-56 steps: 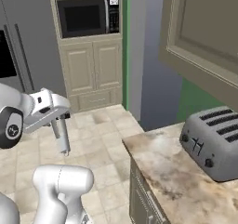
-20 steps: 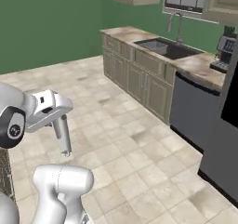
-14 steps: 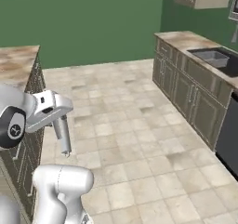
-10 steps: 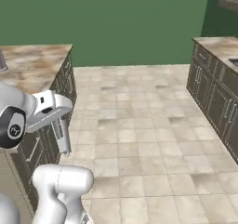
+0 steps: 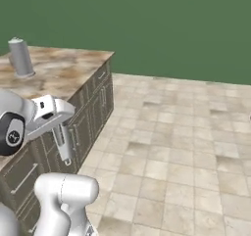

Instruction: Take the tongs from the drawer on the right and place them on the dining counter next to the tray containing the kebab skewer.

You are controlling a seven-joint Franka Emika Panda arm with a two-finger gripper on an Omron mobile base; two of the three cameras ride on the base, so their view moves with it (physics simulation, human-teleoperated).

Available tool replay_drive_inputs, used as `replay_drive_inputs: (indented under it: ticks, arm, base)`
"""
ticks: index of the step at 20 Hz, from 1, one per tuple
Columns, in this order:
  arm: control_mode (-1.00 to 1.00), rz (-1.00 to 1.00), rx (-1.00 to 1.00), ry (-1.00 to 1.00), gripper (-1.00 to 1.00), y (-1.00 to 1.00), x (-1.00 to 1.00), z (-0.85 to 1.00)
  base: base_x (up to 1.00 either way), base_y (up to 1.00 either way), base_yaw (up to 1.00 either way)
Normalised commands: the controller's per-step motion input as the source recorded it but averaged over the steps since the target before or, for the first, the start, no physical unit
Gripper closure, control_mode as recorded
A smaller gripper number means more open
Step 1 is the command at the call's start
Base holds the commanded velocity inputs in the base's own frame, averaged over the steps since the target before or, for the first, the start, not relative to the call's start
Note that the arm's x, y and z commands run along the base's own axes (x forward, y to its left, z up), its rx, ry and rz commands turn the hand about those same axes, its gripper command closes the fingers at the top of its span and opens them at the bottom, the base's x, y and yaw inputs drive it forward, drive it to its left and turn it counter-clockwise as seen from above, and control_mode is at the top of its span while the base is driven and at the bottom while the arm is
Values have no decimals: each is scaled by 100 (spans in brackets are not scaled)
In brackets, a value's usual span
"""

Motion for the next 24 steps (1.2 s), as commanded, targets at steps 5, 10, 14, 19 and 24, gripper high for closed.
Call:
replay_drive_inputs:
  ticks: [5,10,14,19,24]
  arm:
    - [100,0,0,0,100,0,0,0]
    - [100,0,0,0,100,0,0,0]
    - [100,0,0,0,100,0,0,0]
    - [100,0,0,0,100,0,0,0]
    - [100,0,0,0,100,0,0,0]
  base:
    - [0,25,17]
    - [0,100,-27]
    - [-67,89,-60]
    - [-91,59,-35]
    - [-13,100,-14]
